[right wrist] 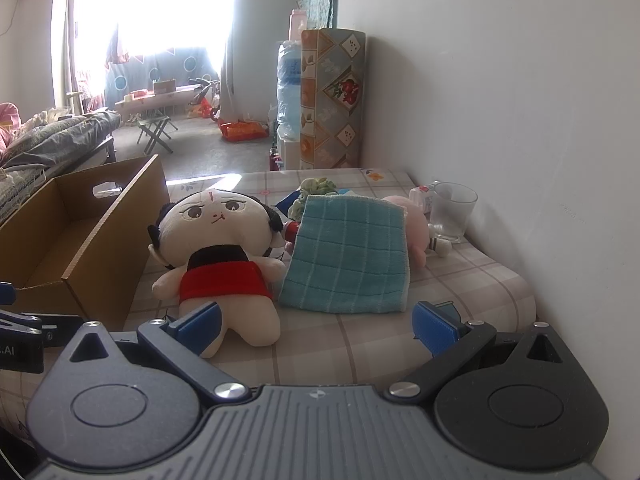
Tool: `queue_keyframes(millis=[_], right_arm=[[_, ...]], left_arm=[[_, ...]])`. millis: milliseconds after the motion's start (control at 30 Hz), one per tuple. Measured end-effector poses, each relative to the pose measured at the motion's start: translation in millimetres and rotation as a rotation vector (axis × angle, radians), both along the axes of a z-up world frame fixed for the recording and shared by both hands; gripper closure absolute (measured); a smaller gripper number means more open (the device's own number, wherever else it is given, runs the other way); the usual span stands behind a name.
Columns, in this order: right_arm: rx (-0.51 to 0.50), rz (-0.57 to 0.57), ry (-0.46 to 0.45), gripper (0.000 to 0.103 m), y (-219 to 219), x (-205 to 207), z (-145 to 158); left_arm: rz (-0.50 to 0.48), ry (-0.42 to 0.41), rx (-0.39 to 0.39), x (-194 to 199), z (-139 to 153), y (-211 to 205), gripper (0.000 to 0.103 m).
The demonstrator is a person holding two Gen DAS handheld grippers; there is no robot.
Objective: Organize soft objects
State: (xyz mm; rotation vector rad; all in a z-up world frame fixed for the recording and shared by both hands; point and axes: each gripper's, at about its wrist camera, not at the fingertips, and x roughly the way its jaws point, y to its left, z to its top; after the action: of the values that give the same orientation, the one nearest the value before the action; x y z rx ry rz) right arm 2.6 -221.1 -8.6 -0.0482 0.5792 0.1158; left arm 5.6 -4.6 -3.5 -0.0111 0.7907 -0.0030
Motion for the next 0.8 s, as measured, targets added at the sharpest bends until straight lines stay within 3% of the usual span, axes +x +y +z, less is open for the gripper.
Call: queue_keyframes(millis=[800], right_arm=[[0.004, -0.019, -0.007, 0.000, -10, 11, -7]], left_arm=[[0.000, -0.013, -0.009, 5, -6, 1, 0.000]])
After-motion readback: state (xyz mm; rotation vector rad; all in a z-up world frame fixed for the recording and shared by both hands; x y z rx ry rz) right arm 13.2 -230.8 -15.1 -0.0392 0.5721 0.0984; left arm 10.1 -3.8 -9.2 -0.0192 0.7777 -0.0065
